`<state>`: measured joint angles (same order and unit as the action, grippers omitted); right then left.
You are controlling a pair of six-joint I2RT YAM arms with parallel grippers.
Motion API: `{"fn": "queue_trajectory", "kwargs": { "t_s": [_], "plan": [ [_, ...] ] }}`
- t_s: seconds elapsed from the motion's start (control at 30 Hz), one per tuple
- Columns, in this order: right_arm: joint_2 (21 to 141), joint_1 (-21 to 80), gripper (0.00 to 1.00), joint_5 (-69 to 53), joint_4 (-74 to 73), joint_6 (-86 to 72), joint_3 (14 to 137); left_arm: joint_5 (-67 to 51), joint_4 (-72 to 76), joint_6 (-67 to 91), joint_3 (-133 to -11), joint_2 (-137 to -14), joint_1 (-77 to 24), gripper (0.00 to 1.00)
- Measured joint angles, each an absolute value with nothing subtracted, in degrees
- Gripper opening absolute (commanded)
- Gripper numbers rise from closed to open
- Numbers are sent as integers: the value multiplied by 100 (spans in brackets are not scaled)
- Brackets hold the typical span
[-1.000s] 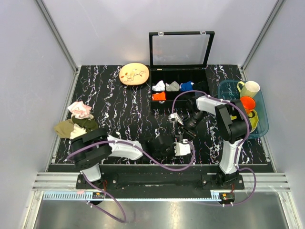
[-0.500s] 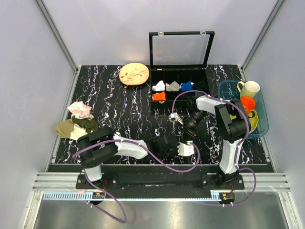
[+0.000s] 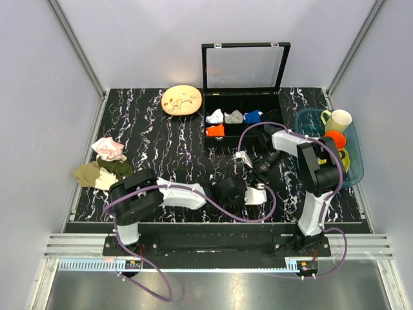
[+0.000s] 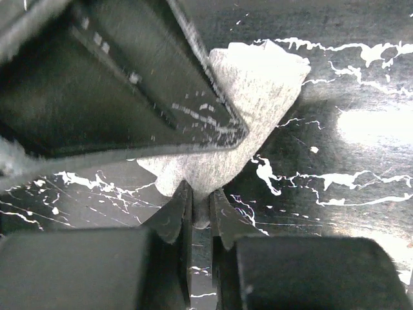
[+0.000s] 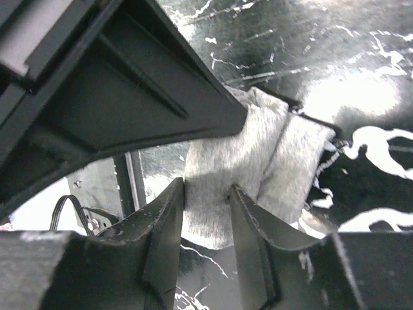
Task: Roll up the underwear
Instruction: Roll the underwear to the center of the board.
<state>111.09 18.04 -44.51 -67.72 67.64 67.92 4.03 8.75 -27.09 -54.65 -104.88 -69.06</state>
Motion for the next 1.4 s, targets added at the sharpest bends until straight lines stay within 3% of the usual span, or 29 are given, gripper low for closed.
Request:
{"fn": "queue_trajectory", "kwargs": {
  "t_s": [0.43,0.9,1.4],
  "plan": [
    [9889,1144,63,-4259,-6058,6228,6392,-1428,-69,-1660,-6198,-10713,-6066,0],
    [10484,1149,75,-4143,-5704,5588,6331,-1737,-672,-1280,-6779,-11004,-5986,0],
    [10805,1286,75,-4075,-5865,5022,6582,-1785,-875,-1146,-6941,-11078,-5957,0]
  ]
}}
